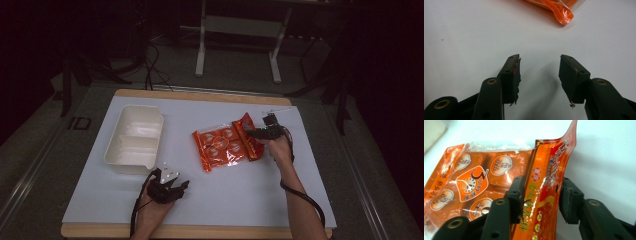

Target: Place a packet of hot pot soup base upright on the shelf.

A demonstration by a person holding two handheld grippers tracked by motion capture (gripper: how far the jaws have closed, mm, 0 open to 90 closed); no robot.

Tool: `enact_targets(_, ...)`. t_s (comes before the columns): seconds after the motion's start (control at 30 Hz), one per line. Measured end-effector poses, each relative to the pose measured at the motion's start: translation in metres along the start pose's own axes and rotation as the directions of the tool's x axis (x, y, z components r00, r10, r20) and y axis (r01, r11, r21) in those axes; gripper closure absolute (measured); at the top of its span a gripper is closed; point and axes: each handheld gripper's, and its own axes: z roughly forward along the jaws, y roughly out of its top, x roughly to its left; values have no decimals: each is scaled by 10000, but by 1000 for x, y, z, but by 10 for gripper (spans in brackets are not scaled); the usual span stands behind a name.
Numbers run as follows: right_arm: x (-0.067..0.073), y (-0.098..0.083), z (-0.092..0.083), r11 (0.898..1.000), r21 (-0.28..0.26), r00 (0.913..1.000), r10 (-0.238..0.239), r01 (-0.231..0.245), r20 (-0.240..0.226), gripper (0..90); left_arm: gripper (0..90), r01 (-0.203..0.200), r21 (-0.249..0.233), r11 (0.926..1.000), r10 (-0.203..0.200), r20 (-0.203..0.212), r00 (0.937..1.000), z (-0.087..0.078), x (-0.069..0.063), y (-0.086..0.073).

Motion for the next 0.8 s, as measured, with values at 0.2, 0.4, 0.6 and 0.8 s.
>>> enact_targets(0.2, 2, 3, 17, 9982, 598, 9996, 46, -63, 276, 685, 514, -13, 1, 10000, 13, 20, 10000, 0, 0, 0)
enact_targets(0.4, 3, -1, 32, 9958, 884, 9986, 208, -250, 482, 804, 514, -17, 0, 10000, 17, 17, 10000, 0, 0, 0)
enact_targets(0.6, 11, 4, 34, 9896, 1430, 9944, -292, 145, 1015, 837, 514, -14, -5, 10000, 14, 8, 10000, 0, 0, 0)
enact_targets(0.8, 12, 5, 36, 9874, 1566, 9932, 58, -240, 1162, 868, 514, -20, -3, 10000, 20, 7, 10000, 0, 0, 0)
